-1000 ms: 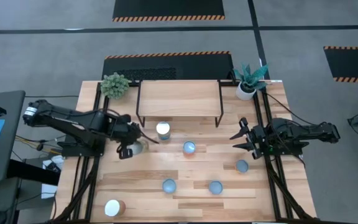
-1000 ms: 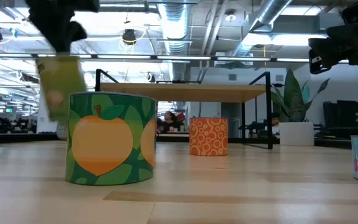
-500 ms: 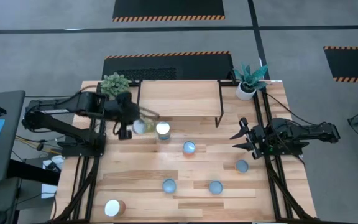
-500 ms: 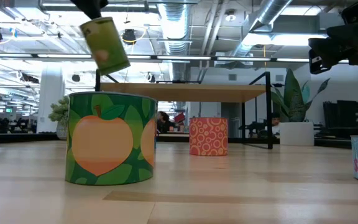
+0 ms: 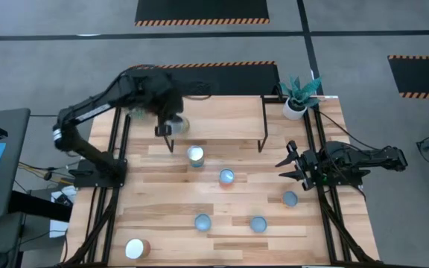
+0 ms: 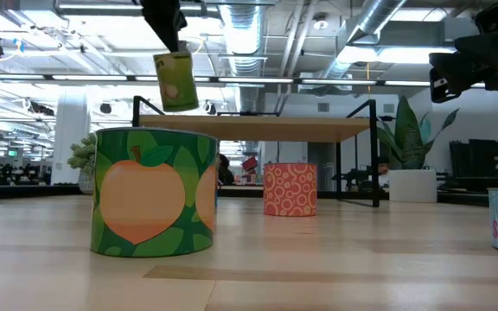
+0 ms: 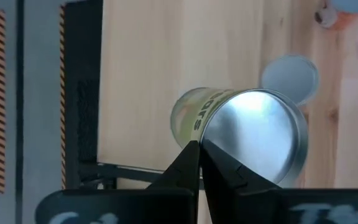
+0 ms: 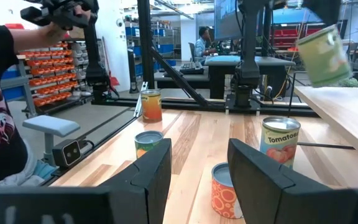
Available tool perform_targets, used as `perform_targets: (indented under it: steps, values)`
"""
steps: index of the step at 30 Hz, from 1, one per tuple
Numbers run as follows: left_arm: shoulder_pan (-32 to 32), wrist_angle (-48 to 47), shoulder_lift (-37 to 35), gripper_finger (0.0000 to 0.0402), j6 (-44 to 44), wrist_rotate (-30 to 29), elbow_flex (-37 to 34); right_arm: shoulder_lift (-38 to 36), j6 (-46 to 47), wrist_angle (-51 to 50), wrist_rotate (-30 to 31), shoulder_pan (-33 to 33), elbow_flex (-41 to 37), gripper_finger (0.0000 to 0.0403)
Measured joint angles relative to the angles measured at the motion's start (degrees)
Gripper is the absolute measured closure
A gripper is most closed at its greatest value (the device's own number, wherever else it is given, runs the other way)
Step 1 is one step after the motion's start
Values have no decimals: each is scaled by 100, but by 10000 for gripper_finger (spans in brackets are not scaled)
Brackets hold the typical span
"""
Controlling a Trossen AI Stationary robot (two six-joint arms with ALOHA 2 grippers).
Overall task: Pick and place cans onto a shelf
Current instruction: Put the canned pears on the shelf
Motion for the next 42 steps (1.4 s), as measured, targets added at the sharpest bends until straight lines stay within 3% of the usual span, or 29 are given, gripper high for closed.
perform_targets:
  steps: [8,24,42]
  values:
    - [553,-790,1088,401,319,511,1104,0,0,0,0,2,0,221]
    - [835,-759,1351,400,497,515,1140,2,0,0,-2,-2,0,221]
    - [830,-774,1324,306,451,143,1305,1,-2,-1,-1,-2,-1,221]
